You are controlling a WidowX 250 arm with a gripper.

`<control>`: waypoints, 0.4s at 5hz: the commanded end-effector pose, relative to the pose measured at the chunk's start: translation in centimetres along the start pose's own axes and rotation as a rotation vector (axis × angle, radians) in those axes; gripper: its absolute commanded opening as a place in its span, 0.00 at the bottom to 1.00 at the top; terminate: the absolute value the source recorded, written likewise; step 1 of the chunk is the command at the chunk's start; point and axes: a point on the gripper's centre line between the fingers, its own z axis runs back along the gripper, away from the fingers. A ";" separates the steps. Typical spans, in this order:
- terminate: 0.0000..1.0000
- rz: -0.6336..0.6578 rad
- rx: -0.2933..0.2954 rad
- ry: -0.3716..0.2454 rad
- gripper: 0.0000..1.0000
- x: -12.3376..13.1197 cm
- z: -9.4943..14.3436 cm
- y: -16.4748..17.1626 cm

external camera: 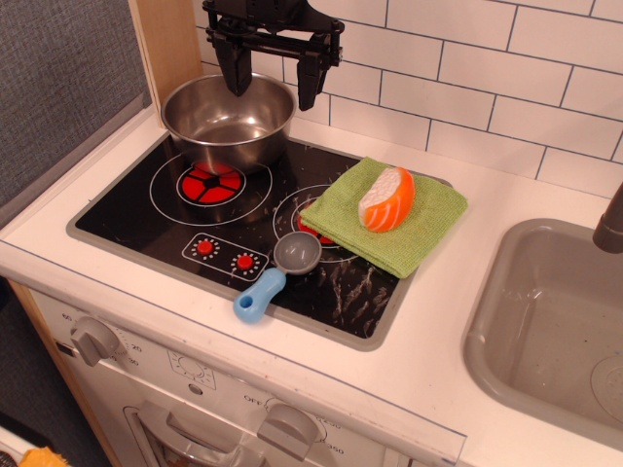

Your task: Take the sushi off the cloth and move it to the left.

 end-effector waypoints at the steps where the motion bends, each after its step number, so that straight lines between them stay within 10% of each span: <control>1: 0.00 0.000 0.000 0.000 1.00 0.0 0.0 0.0; 2: 0.00 -0.071 -0.011 -0.001 1.00 -0.8 -0.5 -3.4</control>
